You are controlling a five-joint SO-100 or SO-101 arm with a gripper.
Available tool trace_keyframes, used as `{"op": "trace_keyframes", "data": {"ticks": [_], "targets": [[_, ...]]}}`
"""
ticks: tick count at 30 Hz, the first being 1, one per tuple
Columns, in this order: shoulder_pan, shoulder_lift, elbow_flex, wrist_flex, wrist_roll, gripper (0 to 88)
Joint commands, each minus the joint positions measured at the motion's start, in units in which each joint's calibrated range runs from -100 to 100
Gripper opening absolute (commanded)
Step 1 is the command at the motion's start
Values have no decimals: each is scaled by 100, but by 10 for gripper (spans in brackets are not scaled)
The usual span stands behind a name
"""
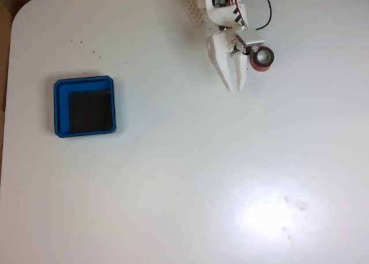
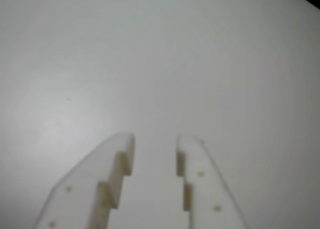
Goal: Pick the red roll and drop it in the blue box
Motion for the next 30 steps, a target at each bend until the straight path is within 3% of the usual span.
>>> {"op": "trace_keyframes", "data": {"ticks": [1,30], "targets": [[-252,-10,90,-111,-28,22],[-1542,-10,90,-111,-28,22]]}}
